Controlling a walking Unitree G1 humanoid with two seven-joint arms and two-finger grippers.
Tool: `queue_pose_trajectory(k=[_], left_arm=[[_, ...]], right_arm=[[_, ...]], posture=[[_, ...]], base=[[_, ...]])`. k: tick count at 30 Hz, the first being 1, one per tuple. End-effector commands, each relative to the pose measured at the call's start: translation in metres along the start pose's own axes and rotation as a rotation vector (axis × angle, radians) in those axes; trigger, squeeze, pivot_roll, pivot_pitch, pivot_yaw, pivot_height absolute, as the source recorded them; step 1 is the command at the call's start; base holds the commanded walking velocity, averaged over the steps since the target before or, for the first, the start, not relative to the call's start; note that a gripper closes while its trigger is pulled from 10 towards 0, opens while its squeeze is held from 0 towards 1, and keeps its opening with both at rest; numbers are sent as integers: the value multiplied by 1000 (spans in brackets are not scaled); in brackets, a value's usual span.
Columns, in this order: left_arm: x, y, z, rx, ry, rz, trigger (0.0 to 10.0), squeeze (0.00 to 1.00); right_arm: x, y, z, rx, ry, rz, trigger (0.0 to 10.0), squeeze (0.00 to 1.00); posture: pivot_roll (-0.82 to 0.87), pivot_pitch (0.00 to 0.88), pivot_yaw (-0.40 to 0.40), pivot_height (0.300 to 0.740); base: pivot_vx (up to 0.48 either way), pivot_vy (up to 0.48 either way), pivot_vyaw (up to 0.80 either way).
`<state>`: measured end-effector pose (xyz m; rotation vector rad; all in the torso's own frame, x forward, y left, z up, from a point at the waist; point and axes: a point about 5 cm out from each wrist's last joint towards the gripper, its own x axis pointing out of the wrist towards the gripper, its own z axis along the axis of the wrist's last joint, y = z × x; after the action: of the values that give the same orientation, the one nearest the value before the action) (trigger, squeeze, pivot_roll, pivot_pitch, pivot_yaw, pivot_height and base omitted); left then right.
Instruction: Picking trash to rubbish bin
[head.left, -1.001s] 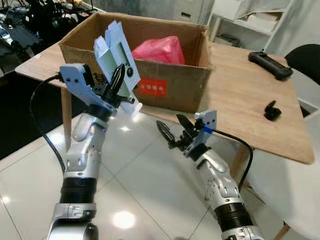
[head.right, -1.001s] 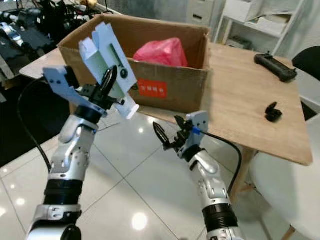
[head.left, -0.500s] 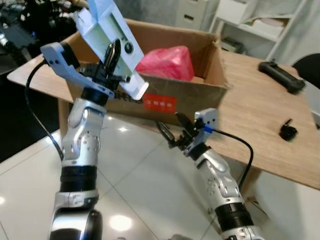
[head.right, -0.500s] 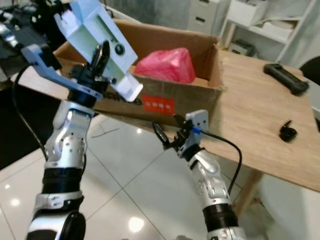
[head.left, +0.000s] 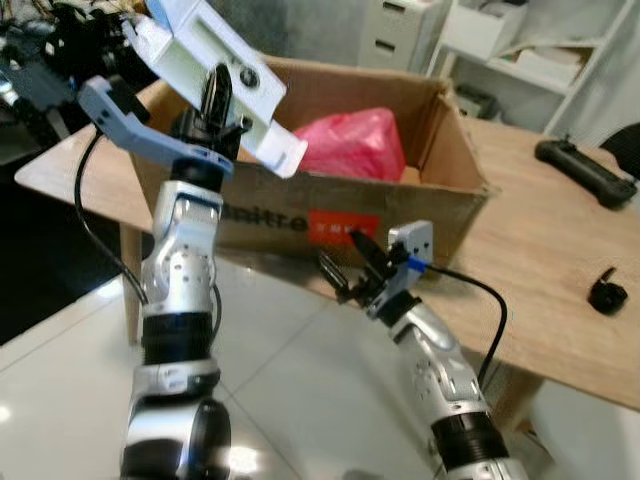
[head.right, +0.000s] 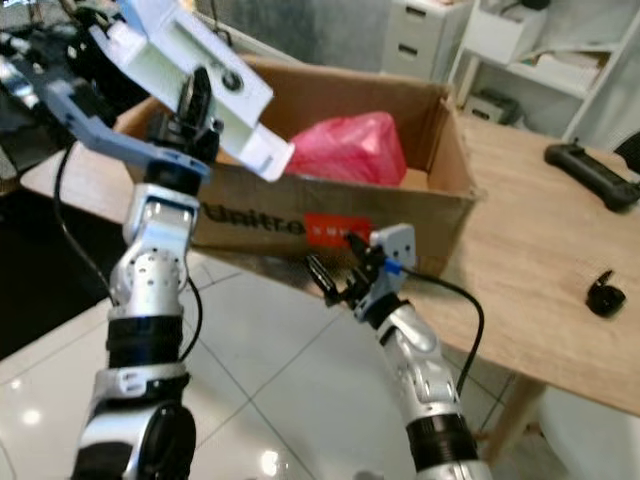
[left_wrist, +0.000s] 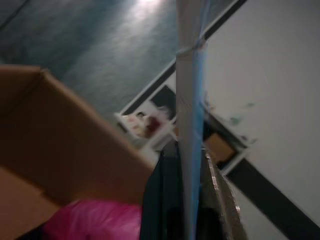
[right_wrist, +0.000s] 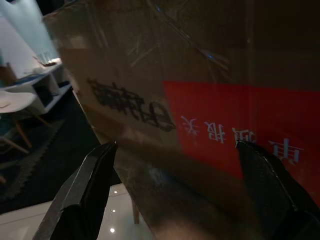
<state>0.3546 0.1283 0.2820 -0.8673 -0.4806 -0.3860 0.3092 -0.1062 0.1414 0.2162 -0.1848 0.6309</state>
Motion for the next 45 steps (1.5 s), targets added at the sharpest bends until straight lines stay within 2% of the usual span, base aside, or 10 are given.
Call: queue_pose_trajectory(k=[1,14,18,26,27,28,30,40,41,45], left_arm=[[1,2,-19,9,95,62,10000,1000],[6,8,-46,-15,337,263,10000,1000],[6,3,-46,-67,350,245,10000,1000],[13,-3,-30,29,314,283,10000,1000],[16,-5,-25,58,287,290,10000,90],[18,-8,-21,95,264,288,10000,0],[18,-8,-21,95,264,288,10000,0],[32,-28,-4,366,129,276,10000,0],[36,-39,1,499,68,220,10000,0],[40,-55,2,648,9,143,10000,0]], right_arm=[[-3,0,-2,12,6,-6,10000,0],[-5,4,-4,13,9,6,10000,0],[-5,5,-4,14,9,8,10000,0],[-4,7,-5,20,10,14,10000,0],[-4,7,-6,21,11,16,10000,0],[-4,8,-6,23,12,18,10000,0],[-4,8,-6,23,12,18,10000,0],[-3,9,-6,27,8,14,10000,0],[-3,9,-5,27,6,11,10000,0],[-3,9,-5,26,3,8,10000,0]], posture=[[-11,77,1,740],[-20,75,11,740],[-20,75,11,740],[-6,80,10,740],[-6,80,10,740],[-6,80,10,740],[-6,80,10,740],[-8,80,13,740],[-11,79,17,740],[-14,78,19,740]], base=[[0,0,0],[0,0,0],[0,0,0],[0,0,0],[0,0,0],[0,0,0],[0,0,0],[0,0,0],[0,0,0],[0,0,0]])
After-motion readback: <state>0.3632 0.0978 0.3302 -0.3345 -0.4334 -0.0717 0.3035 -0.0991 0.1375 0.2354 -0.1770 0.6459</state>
